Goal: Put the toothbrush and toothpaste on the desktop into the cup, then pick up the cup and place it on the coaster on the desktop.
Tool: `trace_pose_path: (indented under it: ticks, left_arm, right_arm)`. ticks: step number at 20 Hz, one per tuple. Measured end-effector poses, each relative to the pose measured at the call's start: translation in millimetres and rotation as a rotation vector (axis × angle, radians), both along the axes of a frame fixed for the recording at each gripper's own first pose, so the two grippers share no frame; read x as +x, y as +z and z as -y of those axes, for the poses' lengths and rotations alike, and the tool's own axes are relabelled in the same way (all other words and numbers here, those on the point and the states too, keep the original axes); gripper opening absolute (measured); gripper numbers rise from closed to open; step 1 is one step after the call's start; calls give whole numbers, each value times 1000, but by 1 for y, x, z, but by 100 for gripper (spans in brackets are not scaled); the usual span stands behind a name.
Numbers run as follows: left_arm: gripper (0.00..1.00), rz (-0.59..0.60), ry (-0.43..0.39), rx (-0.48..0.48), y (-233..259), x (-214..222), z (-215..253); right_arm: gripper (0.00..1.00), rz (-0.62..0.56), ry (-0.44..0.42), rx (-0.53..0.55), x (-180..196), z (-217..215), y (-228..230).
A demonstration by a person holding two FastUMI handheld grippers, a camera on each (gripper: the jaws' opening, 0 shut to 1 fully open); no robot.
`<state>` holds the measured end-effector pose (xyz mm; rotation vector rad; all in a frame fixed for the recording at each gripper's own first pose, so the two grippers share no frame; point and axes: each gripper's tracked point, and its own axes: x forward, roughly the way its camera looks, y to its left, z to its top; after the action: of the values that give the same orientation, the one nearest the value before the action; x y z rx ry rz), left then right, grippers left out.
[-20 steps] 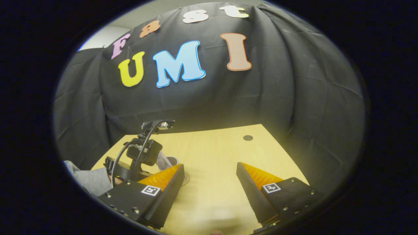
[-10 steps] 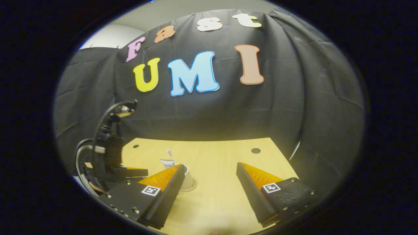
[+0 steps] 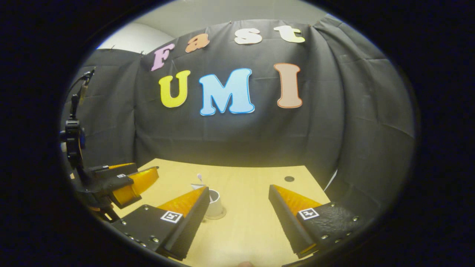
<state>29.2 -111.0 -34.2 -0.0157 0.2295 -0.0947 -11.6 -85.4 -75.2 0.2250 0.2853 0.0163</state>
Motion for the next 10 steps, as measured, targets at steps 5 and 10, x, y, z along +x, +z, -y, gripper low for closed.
trace_pose_path:
  ticks: [5, 10]
  left_arm:
    - [96, 63, 2, 1, 14, -4, -13]
    - [98, 76, -27, 11, 17, -2, -18]
  right_arm:
    - [98, 51, -37, -51, -3, -5, 13]
    - [97, 56, -63, -72, -4, -7, 24]
